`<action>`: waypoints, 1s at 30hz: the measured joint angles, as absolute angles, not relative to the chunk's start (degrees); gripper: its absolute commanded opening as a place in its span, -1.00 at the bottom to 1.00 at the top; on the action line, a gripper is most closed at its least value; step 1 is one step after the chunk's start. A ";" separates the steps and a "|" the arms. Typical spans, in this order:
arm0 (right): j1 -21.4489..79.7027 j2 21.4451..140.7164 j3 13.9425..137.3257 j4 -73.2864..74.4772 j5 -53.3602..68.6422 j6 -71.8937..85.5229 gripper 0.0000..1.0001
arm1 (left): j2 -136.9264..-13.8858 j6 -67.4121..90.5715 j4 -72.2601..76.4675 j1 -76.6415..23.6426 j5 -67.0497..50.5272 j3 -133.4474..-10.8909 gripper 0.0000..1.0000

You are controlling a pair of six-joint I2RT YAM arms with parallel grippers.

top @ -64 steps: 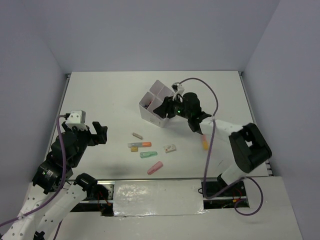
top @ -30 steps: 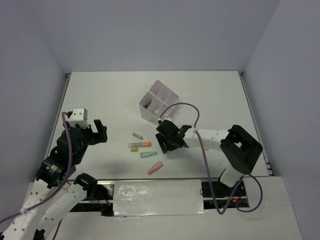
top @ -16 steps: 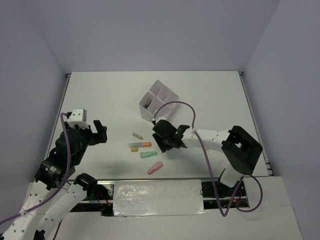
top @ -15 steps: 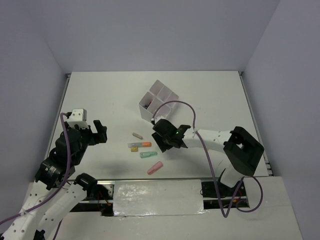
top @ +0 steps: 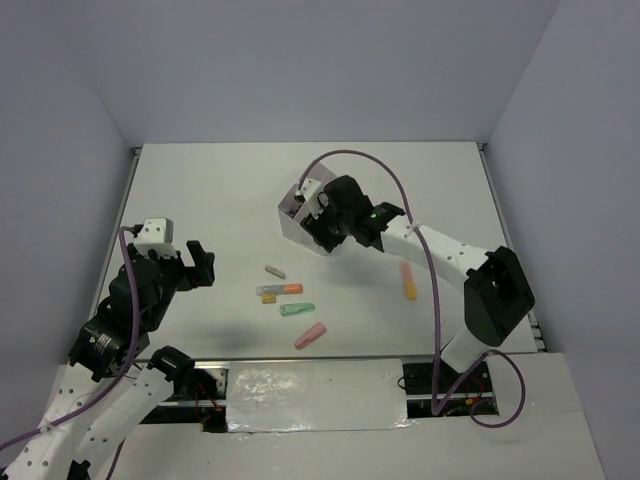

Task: Sort the stationery into containers
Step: Place the stationery in the storage box.

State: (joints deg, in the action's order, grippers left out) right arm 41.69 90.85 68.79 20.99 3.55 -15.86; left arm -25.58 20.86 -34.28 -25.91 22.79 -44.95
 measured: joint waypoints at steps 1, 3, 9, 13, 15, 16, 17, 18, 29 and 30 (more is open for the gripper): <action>40.45 91.79 70.37 21.23 4.47 -17.28 -0.45 | -25.56 20.84 -34.26 -25.91 22.68 -44.95 0.99; 38.61 93.43 72.75 21.02 5.67 -19.51 -0.45 | -25.34 20.78 -34.26 -25.89 22.48 -44.95 0.99; 35.24 96.68 74.32 20.14 10.13 -25.89 -0.41 | -25.12 20.47 -34.22 -25.91 21.98 -44.95 0.99; 34.17 100.16 75.24 20.01 12.23 -27.75 -0.16 | -25.10 19.62 -34.20 -25.91 21.63 -44.95 0.99; 34.09 101.23 75.11 19.59 12.69 -28.18 -0.14 | -25.10 19.57 -34.17 -25.89 21.41 -44.95 0.99; 34.04 101.54 74.96 18.98 12.69 -28.29 -0.13 | -25.12 19.55 -34.17 -25.91 21.28 -44.95 0.99; 33.95 101.69 74.87 18.50 12.64 -28.45 -0.13 | -25.12 19.53 -34.15 -25.91 21.12 -44.95 0.99; 33.95 101.75 74.87 18.11 12.62 -28.51 -0.10 | -25.12 19.51 -34.13 -25.91 21.06 -44.95 0.99; 33.95 102.48 74.87 15.00 11.44 -29.54 0.46 | -25.12 19.38 -32.88 -25.91 20.01 -44.93 0.99; 33.95 102.67 74.87 15.03 11.31 -29.56 0.48 | -25.12 19.38 -32.86 -25.91 19.90 -44.95 0.99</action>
State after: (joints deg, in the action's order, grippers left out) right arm 33.95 102.67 74.87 15.03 11.31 -29.56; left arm -25.12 19.38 -32.86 -25.91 19.90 -44.95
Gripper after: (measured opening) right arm 0.725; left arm 0.993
